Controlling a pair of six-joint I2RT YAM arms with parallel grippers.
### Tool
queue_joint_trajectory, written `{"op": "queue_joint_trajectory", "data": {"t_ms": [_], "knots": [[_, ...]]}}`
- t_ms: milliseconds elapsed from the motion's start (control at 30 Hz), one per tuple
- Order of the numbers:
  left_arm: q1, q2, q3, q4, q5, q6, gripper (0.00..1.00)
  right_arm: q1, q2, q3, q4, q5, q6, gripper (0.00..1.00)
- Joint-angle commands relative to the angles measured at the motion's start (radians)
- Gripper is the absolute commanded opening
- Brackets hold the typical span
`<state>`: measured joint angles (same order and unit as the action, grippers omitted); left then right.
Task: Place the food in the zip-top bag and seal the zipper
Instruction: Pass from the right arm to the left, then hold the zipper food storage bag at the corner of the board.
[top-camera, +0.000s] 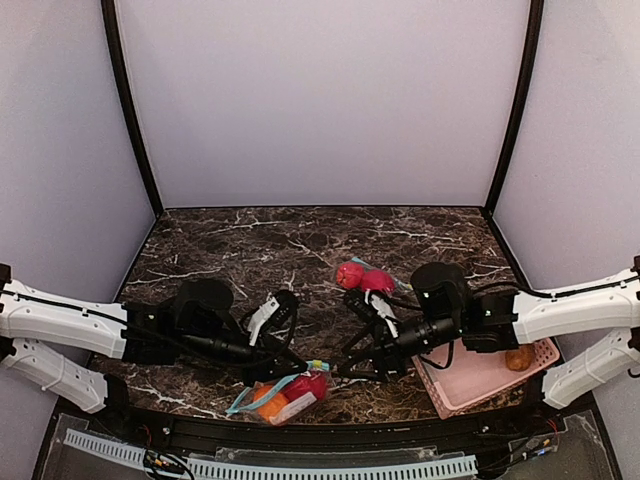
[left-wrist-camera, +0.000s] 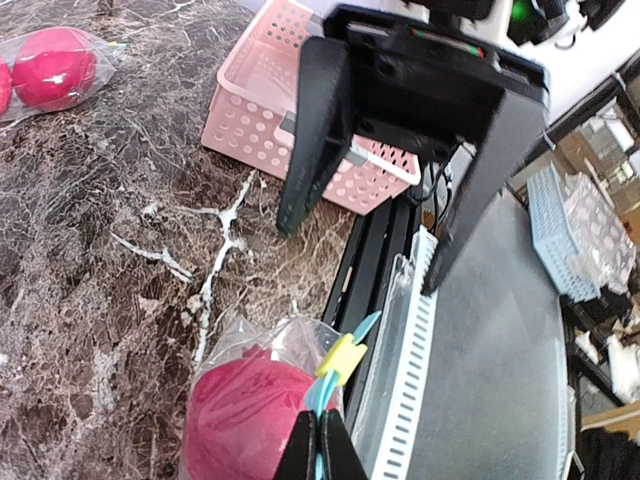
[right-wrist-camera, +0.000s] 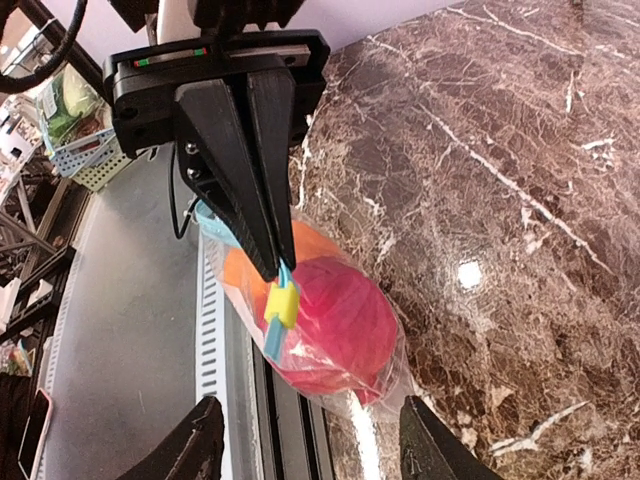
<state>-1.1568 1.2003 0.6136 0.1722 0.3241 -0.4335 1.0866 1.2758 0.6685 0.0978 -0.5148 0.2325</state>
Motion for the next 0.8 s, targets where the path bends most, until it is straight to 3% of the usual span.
{"op": "queue_joint_trajectory", "data": {"t_ms": [0,333,767], "knots": [[-0.005,-0.030,-0.018,0.064,-0.026,-0.117,0.01,0.049,-0.030,-0.028,0.166,0.135,0.079,0.58],[-0.004,-0.035,-0.025,0.079,-0.035,-0.155,0.01,0.059,-0.035,-0.035,0.183,0.165,0.086,0.41],[-0.004,-0.029,-0.015,0.064,-0.036,-0.152,0.01,0.064,0.041,0.011,0.183,0.094,0.076,0.34]]}}
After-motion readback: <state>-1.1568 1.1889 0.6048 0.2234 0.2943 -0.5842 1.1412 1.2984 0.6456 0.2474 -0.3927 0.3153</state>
